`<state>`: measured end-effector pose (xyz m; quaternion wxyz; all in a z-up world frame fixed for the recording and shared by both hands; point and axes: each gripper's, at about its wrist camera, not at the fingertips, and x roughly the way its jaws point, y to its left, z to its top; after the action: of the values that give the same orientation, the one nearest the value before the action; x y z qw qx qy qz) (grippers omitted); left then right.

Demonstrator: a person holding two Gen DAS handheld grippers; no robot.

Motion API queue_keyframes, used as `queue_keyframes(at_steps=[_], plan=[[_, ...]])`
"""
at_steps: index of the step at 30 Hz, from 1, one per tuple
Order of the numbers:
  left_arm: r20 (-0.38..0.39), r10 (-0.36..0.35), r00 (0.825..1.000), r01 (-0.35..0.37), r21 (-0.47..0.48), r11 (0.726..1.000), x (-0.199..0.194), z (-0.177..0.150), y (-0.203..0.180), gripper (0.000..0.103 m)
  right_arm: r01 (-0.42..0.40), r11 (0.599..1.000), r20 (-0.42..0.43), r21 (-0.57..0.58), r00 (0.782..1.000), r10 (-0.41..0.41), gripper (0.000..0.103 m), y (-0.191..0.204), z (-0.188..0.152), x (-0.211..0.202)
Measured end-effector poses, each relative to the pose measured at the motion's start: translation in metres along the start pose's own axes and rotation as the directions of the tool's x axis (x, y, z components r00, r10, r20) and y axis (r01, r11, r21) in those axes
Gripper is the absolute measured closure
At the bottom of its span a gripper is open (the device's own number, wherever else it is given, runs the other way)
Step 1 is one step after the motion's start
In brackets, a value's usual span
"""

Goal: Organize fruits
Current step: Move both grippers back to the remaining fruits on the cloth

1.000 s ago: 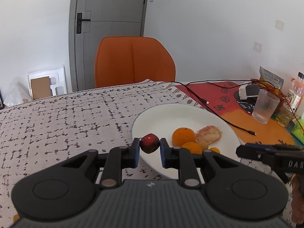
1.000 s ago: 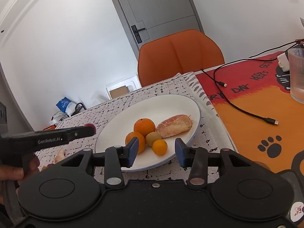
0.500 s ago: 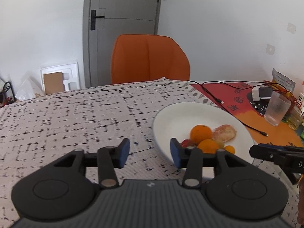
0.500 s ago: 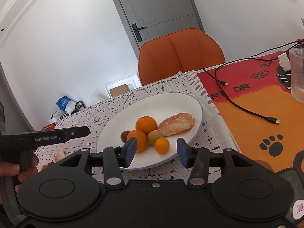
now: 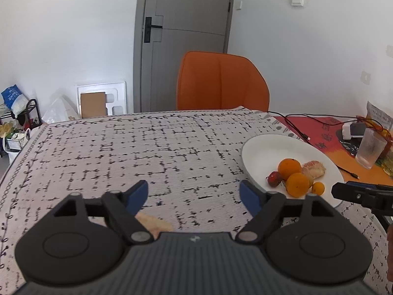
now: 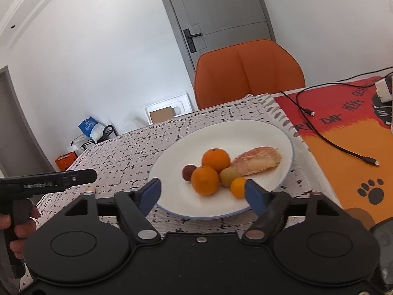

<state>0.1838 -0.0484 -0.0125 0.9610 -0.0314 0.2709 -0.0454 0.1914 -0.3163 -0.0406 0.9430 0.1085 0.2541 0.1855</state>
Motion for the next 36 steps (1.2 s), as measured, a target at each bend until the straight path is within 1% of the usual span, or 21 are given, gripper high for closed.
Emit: queue_keyframes(at_steps=[3,5,8,10,14,17,21,29,36], plan=[[0.018,0.021,1.0,-0.021,-0.015,1.0,-0.01,0.0,0.01,0.015,-0.011,1.0,-0.005,-0.02,1.0,0.011,0.018,0.01,-0.001,0.002],[0.027,0.038,0.999,-0.037,-0.023,0.999,-0.015,0.0,0.017,0.012,-0.02,0.999,-0.002,-0.032,1.0,0.02,0.009,0.017,-0.001,0.002],[0.039,0.058,0.998,-0.056,-0.04,0.998,-0.024,0.0,0.027,0.01,-0.032,0.998,0.003,-0.047,0.999,0.033,0.003,0.027,-0.002,0.003],[0.045,0.067,0.997,-0.065,-0.045,0.997,-0.029,-0.001,0.033,0.009,-0.041,0.998,0.004,-0.055,0.999,0.041,0.0,0.032,-0.003,0.003],[0.053,0.094,0.994,-0.091,-0.059,0.994,-0.038,-0.005,0.045,0.009,-0.055,0.996,-0.002,-0.065,0.998,0.055,0.0,0.043,-0.005,0.006],[0.049,0.101,0.994,-0.098,-0.074,0.992,-0.044,-0.009,0.055,0.009,-0.069,0.995,-0.006,-0.075,0.998,0.069,0.0,0.052,-0.007,0.006],[0.045,0.114,0.992,-0.112,-0.063,0.992,-0.052,-0.015,0.062,0.009,-0.085,0.992,-0.017,-0.092,0.996,0.084,0.0,0.063,-0.01,0.007],[0.041,0.11,0.993,-0.106,-0.087,0.991,-0.065,-0.028,0.078,0.009,-0.113,0.987,-0.038,-0.112,0.993,0.109,0.0,0.084,-0.014,0.01],[0.039,0.124,0.991,-0.119,-0.116,0.986,-0.073,-0.039,0.092,0.009,-0.146,0.981,-0.069,-0.127,0.988,0.139,0.0,0.099,-0.019,0.016]])
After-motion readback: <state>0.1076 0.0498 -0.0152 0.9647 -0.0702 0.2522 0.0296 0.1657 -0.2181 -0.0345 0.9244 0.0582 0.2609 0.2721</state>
